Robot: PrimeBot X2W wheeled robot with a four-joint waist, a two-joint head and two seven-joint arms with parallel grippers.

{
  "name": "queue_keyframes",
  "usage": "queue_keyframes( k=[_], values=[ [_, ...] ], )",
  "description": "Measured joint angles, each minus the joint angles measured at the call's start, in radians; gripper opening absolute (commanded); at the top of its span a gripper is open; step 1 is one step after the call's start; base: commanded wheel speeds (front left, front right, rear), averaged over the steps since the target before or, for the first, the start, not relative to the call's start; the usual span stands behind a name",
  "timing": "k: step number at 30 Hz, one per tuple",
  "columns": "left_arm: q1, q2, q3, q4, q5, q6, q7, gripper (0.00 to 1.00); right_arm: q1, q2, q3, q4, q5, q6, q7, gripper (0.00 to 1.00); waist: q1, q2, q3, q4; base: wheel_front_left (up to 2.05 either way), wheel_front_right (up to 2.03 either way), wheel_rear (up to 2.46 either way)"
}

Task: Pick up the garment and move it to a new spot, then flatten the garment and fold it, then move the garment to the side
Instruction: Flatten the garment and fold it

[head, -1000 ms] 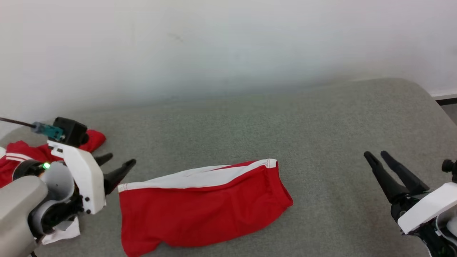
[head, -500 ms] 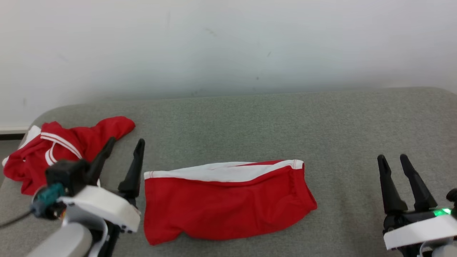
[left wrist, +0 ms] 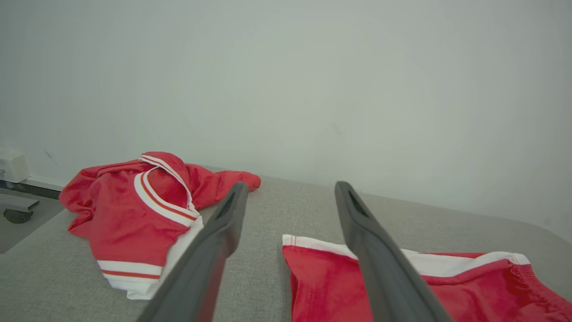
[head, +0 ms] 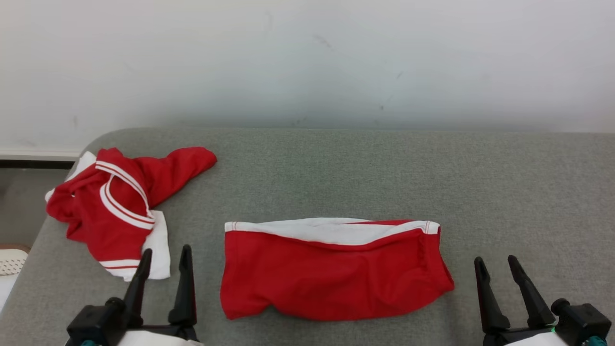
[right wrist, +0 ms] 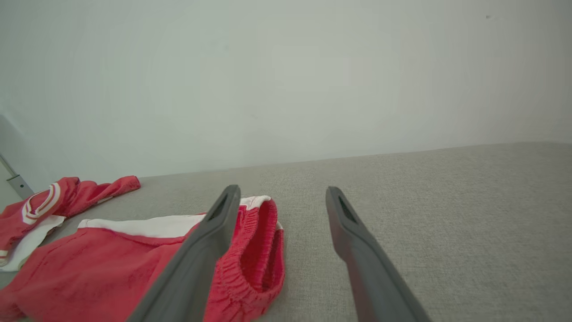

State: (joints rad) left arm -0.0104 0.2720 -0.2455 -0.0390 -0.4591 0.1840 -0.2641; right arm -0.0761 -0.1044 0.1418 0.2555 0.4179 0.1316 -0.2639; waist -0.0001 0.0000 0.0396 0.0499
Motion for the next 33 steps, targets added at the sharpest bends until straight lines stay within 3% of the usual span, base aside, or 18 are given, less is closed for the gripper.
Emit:
queue_keyframes(
  k=[6,15,24,33],
  values=[
    [0.021,-0.109,0.077,0.066,0.081,-0.114,0.000,1.00,-0.064,0.035,-0.013,0.094,-0.060,0.000,0.036,1.00,0.0000,0.0000,-0.010,0.032,0.00,0.00,0.00],
    [0.007,-0.186,0.136,0.128,0.148,-0.231,0.000,1.00,-0.218,0.050,-0.060,0.286,-0.115,0.000,0.191,1.00,0.0000,0.0000,-0.016,0.073,0.00,0.00,0.00],
    [-0.008,-0.215,0.150,0.166,0.163,-0.276,0.000,1.00,-0.297,0.054,-0.085,0.456,-0.106,0.000,0.416,1.00,0.0001,0.0000,-0.009,0.126,0.00,0.00,0.00],
    [-0.012,-0.221,0.157,0.192,0.167,-0.291,0.000,1.00,-0.335,0.053,-0.099,0.557,-0.024,0.000,0.532,1.00,0.0001,0.0000,-0.007,0.160,0.00,0.00,0.00]
  ],
)
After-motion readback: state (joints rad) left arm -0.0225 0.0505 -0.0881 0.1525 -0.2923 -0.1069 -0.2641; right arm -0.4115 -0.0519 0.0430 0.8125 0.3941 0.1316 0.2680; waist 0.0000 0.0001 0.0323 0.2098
